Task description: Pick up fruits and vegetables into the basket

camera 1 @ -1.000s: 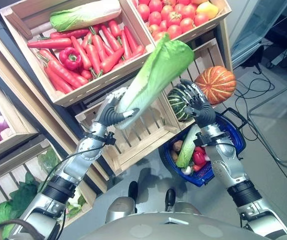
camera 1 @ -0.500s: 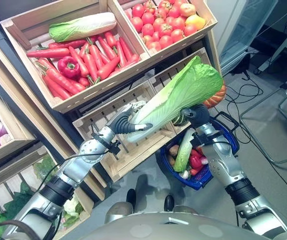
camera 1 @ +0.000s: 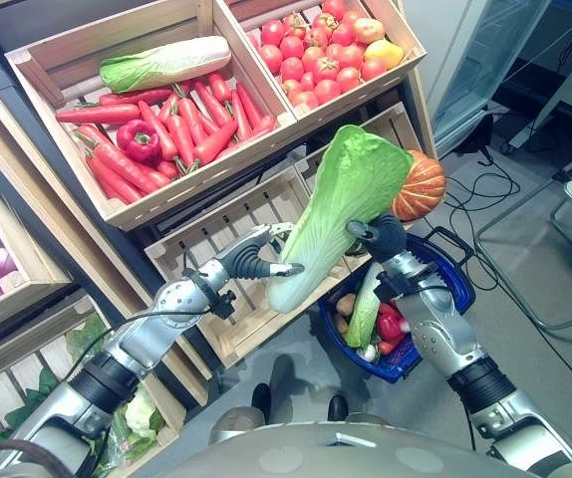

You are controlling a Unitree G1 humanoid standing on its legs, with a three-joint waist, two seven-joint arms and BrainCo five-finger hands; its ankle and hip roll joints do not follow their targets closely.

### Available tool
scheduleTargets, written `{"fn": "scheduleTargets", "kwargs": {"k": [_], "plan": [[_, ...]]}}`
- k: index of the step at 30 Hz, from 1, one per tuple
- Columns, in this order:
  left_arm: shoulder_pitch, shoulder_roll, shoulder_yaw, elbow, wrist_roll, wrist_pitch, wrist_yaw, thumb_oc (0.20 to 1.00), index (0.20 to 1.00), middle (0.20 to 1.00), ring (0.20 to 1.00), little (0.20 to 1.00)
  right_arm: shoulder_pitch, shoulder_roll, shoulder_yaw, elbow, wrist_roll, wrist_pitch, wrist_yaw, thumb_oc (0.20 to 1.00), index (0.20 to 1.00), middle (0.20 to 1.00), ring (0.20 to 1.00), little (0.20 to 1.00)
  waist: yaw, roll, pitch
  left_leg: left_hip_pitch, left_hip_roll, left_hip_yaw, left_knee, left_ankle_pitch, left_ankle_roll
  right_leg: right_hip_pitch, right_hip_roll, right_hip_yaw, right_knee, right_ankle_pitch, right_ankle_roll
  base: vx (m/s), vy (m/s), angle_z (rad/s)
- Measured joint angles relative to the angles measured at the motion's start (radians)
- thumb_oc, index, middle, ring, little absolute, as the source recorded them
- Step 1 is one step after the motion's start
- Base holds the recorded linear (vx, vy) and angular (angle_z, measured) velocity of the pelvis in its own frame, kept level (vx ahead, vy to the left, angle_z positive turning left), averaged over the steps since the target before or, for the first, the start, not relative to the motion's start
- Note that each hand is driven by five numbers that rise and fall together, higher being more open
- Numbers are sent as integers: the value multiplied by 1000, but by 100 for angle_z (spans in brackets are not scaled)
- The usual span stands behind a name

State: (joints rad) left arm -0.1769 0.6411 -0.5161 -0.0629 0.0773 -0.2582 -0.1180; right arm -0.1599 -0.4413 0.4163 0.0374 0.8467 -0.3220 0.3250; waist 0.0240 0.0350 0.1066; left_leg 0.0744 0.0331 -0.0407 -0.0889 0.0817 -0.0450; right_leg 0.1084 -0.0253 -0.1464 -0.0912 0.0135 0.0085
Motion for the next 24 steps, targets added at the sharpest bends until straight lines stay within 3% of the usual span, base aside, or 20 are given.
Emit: {"fn": "scheduleTargets", "kwargs": {"k": [9,20,21,22,23,24], "plan": [[2,0,-22,-42,0,0,-36,200,200,200,200,200,18,4,3,7,116,17,43,200,200,200,200,200,2,4,-44,-15,0,1,0,-1,1,-16,0,1,0,0,0,0,0,0],[24,0,-31,-41,0,18,-31,200,200,200,200,200,43,5,3,14,115,33,50,200,200,200,200,200,1,7,-47,-14,0,6,0,-1,1,-18,0,4,0,0,0,0,0,0],[29,-1,-31,-41,0,19,-17,373,373,373,373,373,43,7,2,19,116,33,48,200,200,200,200,200,1,7,-47,-14,0,6,0,-1,1,-18,0,4,0,0,0,0,0,0],[33,-1,-29,-41,1,21,-5,485,485,485,485,485,43,9,1,21,116,33,46,200,200,200,200,200,1,7,-47,-14,0,7,0,-1,1,-18,0,4,0,0,0,0,0,0],[42,-3,-27,-40,2,28,28,715,715,715,715,715,43,18,-4,27,116,33,38,200,200,200,200,200,1,7,-47,-14,0,7,0,-1,1,-18,0,5,0,0,0,0,0,0],[44,-3,-23,-34,5,46,62,1000,1000,1000,1000,1000,43,27,-9,38,116,32,27,200,200,200,200,200,2,7,-47,-14,0,7,0,-1,1,-18,0,5,0,0,1,0,0,0]]}}
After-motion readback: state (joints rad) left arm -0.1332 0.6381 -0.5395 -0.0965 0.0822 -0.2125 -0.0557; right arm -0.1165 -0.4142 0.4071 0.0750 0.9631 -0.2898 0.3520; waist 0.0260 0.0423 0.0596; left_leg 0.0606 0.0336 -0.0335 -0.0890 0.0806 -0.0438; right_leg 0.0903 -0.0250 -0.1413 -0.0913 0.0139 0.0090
